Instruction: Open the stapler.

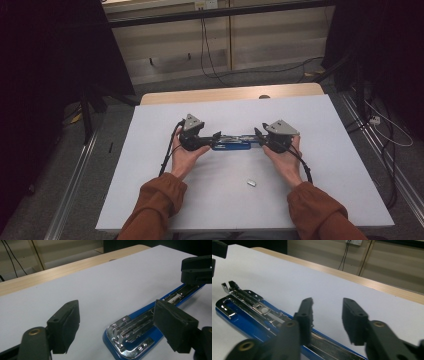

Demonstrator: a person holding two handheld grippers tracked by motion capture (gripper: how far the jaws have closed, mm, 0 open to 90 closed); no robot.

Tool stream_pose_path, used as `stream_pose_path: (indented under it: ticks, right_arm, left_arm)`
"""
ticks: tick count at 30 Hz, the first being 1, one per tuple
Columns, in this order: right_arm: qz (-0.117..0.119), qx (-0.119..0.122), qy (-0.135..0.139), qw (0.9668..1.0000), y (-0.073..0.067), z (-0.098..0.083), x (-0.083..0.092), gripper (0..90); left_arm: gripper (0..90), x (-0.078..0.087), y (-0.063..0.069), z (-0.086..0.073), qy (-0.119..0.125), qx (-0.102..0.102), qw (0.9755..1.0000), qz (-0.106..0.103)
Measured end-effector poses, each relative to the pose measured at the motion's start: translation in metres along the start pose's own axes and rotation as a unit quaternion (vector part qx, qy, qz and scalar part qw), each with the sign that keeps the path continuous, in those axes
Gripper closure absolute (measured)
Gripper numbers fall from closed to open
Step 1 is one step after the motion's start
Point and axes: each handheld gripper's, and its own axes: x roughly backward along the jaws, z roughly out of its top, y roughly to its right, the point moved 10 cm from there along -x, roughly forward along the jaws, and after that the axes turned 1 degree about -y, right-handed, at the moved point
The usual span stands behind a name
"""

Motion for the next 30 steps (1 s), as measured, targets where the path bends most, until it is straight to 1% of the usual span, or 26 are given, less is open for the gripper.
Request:
stream_pose_path:
  ticks: [2, 3, 5, 7, 9, 10, 12, 14, 16, 18, 19, 20, 22, 25, 27, 30]
  right_arm:
    - [0.0, -0.006, 0.003, 1.0, 0.0, 0.001, 0.001, 47.9]
    - [-0.005, -0.006, 0.005, 1.0, 0.001, 0.002, 0.001, 42.9]
    - [0.0, -0.017, 0.006, 0.9998, 0.0, 0.003, 0.001, 33.7]
    - [-0.001, -0.023, 0.007, 0.9997, 0.001, 0.003, 0.001, 23.2]
    - [0.002, -0.026, 0.008, 0.9996, 0.001, 0.003, 0.002, 19.1]
    - [0.004, -0.027, 0.01, 0.9996, 0.001, 0.004, 0.002, 17.3]
    - [0.006, -0.029, 0.014, 0.9995, 0.002, 0.006, 0.004, 14.4]
    - [0.01, -0.026, 0.017, 0.9995, 0.002, 0.007, 0.006, 13.1]
    - [0.014, -0.029, 0.018, 0.9993, 0.001, 0.008, 0.007, 12.2]
    - [0.017, -0.027, 0.019, 0.9993, 0.0, 0.009, 0.009, 11.8]
    - [0.018, -0.028, 0.02, 0.9992, 0.0, 0.01, 0.01, 11.7]
    - [0.018, -0.027, 0.019, 0.9993, 0.0, 0.01, 0.011, 11.4]
    - [0.022, -0.028, 0.02, 0.9992, -0.001, 0.011, 0.012, 10.9]
    - [0.026, -0.023, 0.021, 0.9992, -0.001, 0.012, 0.015, 10.6]
    - [0.026, -0.024, 0.024, 0.9991, -0.001, 0.013, 0.017, 10.4]
    - [0.029, -0.025, 0.021, 0.9991, -0.001, 0.013, 0.021, 9.9]
  left_arm:
    - [18.9, 0.002, -0.001, 0.0, -0.002, 0.001, 1.0, 0.0]
    - [17.1, 0.003, -0.001, 0.001, 0.0, 0.003, 1.0, 0.0]
    - [14.2, 0.005, -0.002, 0.0, 0.002, 0.001, 1.0, 0.006]
    - [10.6, 0.007, -0.004, 0.0, 0.003, 0.003, 0.9999, 0.01]
    - [7.8, 0.01, -0.007, -0.001, 0.005, 0.009, 0.9998, 0.014]
    - [6.9, 0.011, -0.007, -0.001, 0.008, 0.011, 0.9999, 0.009]
    - [4.3, 0.015, -0.007, -0.001, 0.015, 0.018, 0.9997, 0.003]
    - [3.9, 0.019, -0.007, -0.001, 0.021, 0.014, 0.9997, 0.0]
    - [3.7, 0.022, -0.008, -0.002, 0.021, 0.004, 0.9997, 0.007]
    - [3.7, 0.026, -0.006, -0.002, 0.024, 0.011, 0.9996, -0.006]
    - [3.6, 0.028, -0.005, -0.003, 0.026, 0.012, 0.9996, -0.007]
    - [3.5, 0.031, -0.006, -0.003, 0.025, 0.007, 0.9997, -0.003]
    - [3.5, 0.035, -0.006, -0.004, 0.026, 0.003, 0.9997, -0.005]
    - [3.8, 0.043, -0.004, -0.005, 0.029, 0.004, 0.9995, -0.009]
    - [3.9, 0.047, -0.004, -0.006, 0.032, 0.002, 0.9995, -0.006]
    - [3.9, 0.055, -0.004, -0.009, 0.032, -0.006, 0.9995, -0.002]
